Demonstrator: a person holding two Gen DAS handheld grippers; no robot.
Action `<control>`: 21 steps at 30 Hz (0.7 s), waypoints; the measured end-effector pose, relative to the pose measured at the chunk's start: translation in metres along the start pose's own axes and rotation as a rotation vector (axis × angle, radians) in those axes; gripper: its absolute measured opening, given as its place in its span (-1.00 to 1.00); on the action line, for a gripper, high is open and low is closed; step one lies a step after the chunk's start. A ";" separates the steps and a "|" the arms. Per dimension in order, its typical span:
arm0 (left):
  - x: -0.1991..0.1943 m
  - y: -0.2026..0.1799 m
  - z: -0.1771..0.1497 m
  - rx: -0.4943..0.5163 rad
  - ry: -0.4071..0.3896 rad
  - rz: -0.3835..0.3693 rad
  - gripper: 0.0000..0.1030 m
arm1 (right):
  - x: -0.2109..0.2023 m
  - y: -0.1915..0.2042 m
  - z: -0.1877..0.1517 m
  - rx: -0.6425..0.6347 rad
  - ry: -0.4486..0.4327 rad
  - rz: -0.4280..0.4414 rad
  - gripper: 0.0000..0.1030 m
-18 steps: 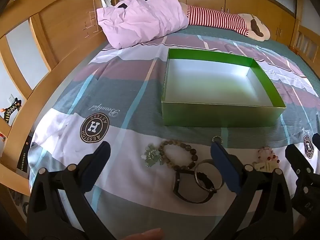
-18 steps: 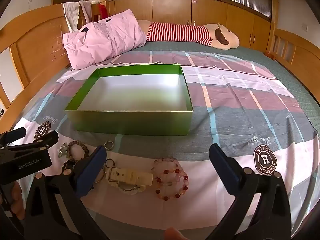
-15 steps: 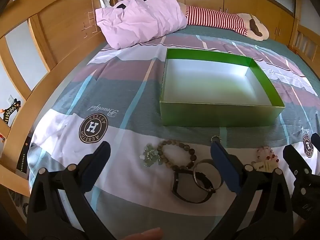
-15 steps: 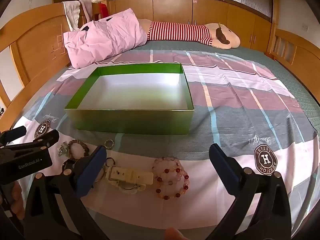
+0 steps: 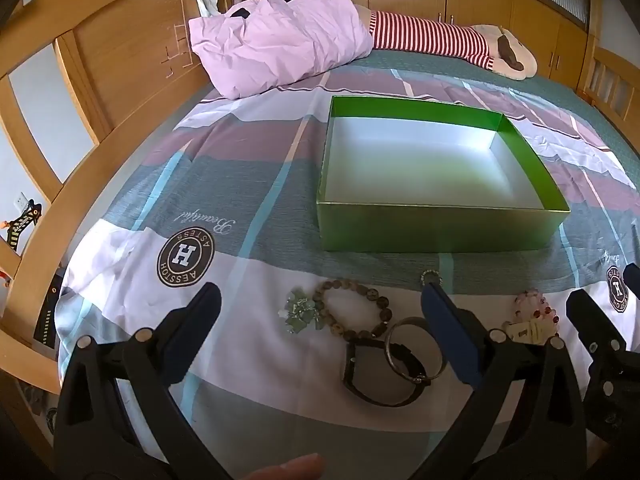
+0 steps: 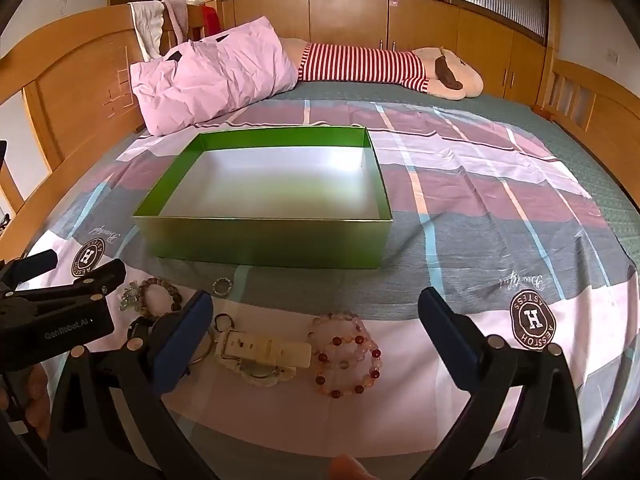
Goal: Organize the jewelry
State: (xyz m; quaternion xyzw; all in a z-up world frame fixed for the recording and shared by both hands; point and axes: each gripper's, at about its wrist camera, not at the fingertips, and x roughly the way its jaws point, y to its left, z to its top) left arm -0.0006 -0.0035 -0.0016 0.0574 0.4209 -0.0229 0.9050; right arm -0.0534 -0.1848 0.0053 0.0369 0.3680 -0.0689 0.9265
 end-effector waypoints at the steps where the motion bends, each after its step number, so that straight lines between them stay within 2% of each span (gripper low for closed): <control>1: 0.000 0.000 0.000 0.000 0.000 0.001 0.96 | 0.000 0.000 -0.001 -0.003 -0.001 -0.001 0.97; 21: 0.002 -0.002 -0.001 0.011 0.005 0.002 0.96 | -0.002 0.005 0.000 -0.016 -0.009 -0.003 0.97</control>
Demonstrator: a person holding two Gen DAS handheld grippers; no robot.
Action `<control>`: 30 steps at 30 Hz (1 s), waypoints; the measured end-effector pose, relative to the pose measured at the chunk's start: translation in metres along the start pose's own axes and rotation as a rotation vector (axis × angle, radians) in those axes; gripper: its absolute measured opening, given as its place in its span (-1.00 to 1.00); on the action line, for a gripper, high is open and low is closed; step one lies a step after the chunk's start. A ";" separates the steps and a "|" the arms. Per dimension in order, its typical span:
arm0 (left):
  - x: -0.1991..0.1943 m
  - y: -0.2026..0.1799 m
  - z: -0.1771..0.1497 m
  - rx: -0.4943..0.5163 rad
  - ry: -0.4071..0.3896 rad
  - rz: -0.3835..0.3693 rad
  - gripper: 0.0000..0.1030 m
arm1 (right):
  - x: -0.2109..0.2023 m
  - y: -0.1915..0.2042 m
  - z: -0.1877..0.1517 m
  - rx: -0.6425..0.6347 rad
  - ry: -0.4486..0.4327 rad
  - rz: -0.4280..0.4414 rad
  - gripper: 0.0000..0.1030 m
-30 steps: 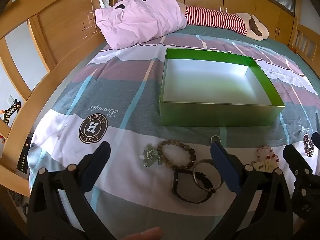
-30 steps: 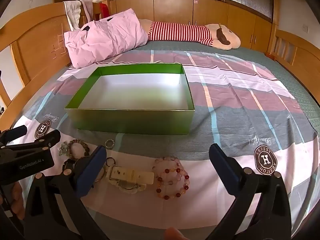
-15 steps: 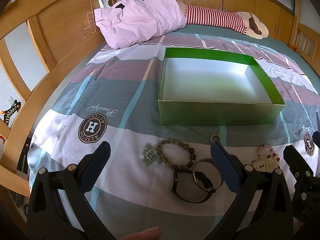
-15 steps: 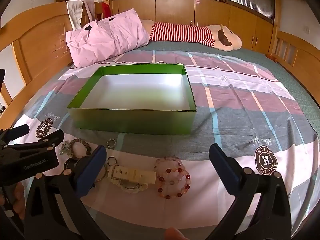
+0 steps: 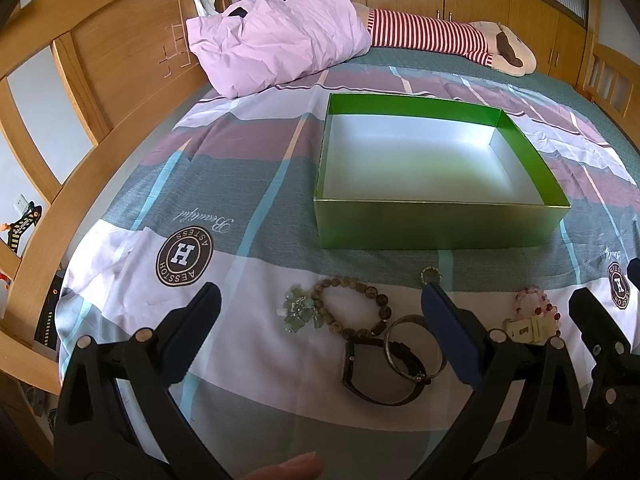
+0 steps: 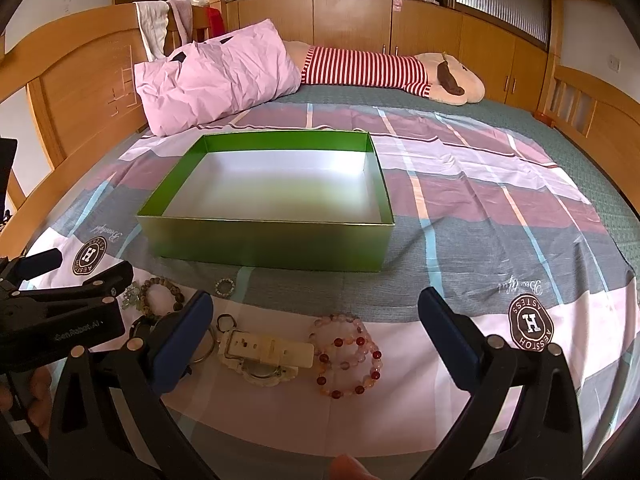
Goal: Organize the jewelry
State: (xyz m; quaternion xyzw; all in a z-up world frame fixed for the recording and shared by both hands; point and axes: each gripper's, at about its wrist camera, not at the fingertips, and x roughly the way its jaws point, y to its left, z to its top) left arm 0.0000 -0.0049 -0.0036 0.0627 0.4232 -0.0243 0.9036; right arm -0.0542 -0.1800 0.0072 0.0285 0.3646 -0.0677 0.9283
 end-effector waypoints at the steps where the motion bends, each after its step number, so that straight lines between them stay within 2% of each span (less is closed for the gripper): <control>1: 0.000 0.000 0.000 0.001 0.001 0.000 0.96 | 0.000 0.000 0.000 0.000 0.000 0.000 0.97; 30: 0.002 -0.003 -0.001 0.014 0.004 0.001 0.96 | -0.002 0.002 -0.001 -0.002 0.000 0.000 0.97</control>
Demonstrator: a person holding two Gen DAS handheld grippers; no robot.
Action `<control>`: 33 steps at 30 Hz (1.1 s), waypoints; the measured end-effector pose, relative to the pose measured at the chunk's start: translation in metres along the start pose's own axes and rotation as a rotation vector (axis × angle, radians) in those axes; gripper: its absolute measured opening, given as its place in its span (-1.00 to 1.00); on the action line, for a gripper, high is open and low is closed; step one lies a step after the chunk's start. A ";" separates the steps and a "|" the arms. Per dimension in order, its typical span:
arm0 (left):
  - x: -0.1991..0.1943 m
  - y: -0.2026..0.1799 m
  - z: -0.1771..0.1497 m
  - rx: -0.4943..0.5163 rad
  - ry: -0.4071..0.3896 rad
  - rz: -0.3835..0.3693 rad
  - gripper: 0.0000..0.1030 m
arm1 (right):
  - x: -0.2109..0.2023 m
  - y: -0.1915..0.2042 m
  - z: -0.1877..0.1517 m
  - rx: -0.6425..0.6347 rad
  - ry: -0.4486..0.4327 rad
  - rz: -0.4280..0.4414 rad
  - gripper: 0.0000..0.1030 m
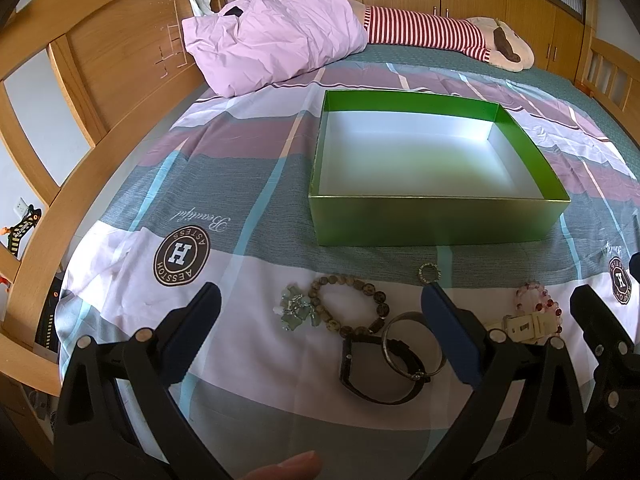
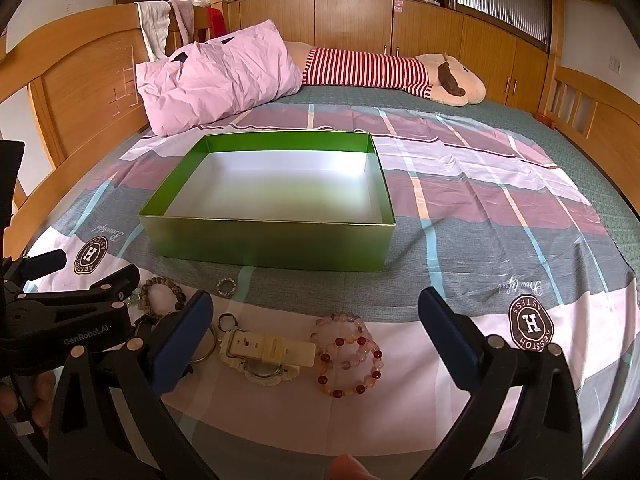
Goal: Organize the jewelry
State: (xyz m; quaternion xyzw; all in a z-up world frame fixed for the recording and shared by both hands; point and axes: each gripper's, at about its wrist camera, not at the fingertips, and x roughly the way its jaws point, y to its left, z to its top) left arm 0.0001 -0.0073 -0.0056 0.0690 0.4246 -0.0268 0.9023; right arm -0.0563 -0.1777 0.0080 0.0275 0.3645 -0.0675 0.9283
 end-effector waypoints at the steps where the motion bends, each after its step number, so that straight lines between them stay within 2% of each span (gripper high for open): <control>1: 0.000 0.000 0.000 0.000 0.000 0.000 0.96 | 0.000 0.000 0.000 0.000 0.000 0.000 0.97; 33: 0.003 -0.005 -0.003 0.016 0.009 -0.003 0.96 | 0.001 0.001 -0.001 -0.002 0.008 0.000 0.97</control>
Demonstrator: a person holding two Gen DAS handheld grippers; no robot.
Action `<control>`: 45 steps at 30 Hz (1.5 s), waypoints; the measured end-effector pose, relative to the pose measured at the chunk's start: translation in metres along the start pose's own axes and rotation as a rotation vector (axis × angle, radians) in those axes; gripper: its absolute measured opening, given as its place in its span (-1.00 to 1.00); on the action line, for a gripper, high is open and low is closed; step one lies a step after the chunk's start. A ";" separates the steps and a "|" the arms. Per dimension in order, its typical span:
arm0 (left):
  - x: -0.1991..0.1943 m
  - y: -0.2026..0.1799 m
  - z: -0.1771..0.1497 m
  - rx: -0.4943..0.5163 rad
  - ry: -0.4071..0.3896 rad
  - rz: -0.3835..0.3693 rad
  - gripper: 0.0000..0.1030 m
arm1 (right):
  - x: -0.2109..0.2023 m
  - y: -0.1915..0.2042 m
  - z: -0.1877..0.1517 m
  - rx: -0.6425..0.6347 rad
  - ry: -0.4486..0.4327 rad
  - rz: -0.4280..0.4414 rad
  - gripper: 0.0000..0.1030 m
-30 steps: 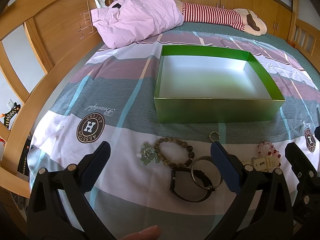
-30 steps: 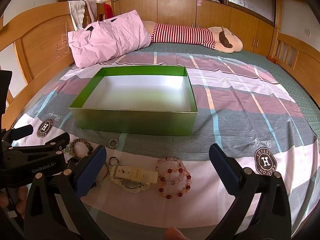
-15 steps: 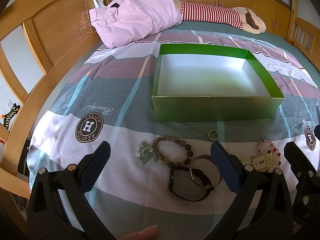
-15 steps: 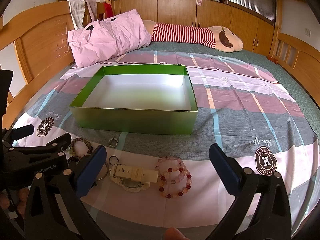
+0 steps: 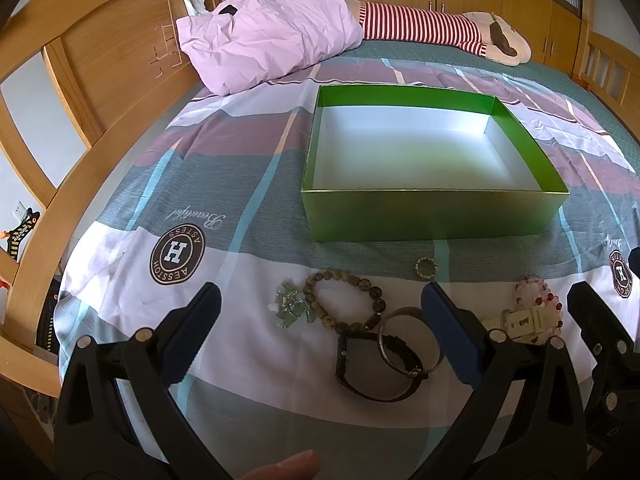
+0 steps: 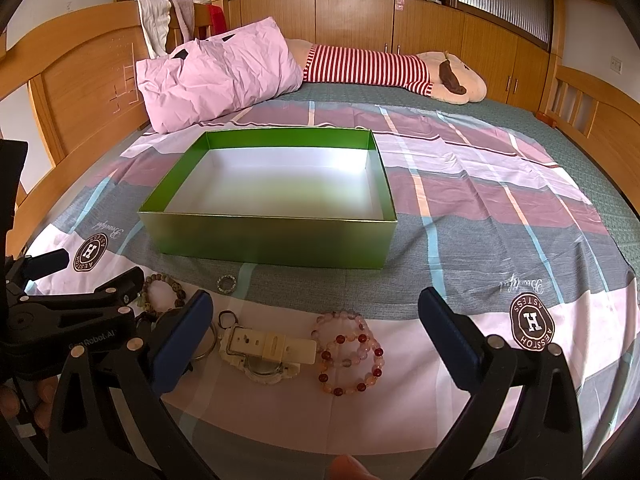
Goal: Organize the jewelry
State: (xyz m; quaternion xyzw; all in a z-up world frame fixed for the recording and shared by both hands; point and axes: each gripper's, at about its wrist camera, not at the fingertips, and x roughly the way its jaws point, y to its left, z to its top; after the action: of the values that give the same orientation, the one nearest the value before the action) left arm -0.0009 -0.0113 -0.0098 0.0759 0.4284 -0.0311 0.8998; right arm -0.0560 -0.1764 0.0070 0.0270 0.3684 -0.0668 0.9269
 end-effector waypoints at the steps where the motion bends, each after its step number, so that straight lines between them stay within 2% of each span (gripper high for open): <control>1: 0.000 0.000 0.000 0.000 -0.001 0.001 0.96 | 0.000 0.000 0.000 0.000 0.000 0.000 0.97; 33: 0.001 0.000 -0.001 -0.003 0.002 -0.014 0.96 | 0.006 -0.002 -0.002 -0.012 0.006 0.001 0.97; 36: 0.002 0.000 -0.002 -0.001 0.001 -0.030 0.96 | 0.010 -0.006 -0.002 -0.009 0.031 0.015 0.97; 41: 0.006 -0.002 -0.004 0.027 0.013 -0.003 0.96 | 0.018 -0.010 -0.005 -0.020 0.111 0.021 0.96; 43: 0.011 0.001 -0.004 0.014 0.035 -0.034 0.96 | 0.021 -0.013 -0.009 -0.011 0.150 0.054 0.83; 45: 0.015 0.004 -0.004 -0.003 0.058 -0.055 0.96 | 0.024 -0.015 -0.013 -0.005 0.189 0.093 0.52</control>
State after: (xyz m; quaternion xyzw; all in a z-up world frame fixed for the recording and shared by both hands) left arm 0.0053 -0.0065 -0.0235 0.0637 0.4561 -0.0533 0.8860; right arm -0.0499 -0.1924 -0.0186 0.0478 0.4526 -0.0201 0.8902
